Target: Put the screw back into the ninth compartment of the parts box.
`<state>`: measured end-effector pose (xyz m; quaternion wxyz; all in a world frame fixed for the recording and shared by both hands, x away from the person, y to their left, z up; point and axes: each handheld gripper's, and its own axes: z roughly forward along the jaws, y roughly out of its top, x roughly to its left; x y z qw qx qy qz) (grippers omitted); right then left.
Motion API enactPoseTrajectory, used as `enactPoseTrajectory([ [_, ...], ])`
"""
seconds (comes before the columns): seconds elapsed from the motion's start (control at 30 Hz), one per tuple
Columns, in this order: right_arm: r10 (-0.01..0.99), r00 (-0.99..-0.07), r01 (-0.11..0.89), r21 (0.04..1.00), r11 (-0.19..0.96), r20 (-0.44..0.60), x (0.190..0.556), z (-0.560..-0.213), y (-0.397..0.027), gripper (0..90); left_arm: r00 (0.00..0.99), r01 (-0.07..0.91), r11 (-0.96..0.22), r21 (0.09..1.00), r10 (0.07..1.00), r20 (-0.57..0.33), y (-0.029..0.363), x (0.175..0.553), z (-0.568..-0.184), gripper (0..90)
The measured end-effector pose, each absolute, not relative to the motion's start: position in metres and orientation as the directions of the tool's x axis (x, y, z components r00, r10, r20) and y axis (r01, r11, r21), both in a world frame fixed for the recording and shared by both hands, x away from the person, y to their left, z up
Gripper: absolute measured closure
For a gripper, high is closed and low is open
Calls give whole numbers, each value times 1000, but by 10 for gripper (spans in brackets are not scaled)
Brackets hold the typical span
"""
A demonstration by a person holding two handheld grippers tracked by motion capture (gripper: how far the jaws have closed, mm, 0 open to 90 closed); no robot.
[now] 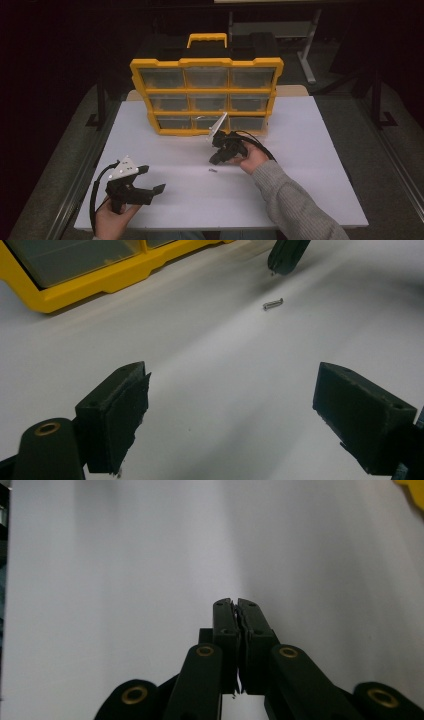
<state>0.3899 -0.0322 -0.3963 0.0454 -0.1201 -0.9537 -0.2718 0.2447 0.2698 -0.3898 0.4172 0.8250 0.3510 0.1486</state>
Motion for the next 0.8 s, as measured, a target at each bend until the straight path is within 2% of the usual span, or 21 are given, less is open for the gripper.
enactPoseTrajectory([
  [0.33, 179, -973, 231, 532, 814, 147, 393, -369, -37, 868, 708, 458, -402, 793, 705, -51, 269, 244, -390, 142],
  [0.8, 196, -973, 231, 561, 795, 124, 407, -328, -51, 868, 709, 455, -405, 793, 703, -47, 270, 245, -390, 142],
])
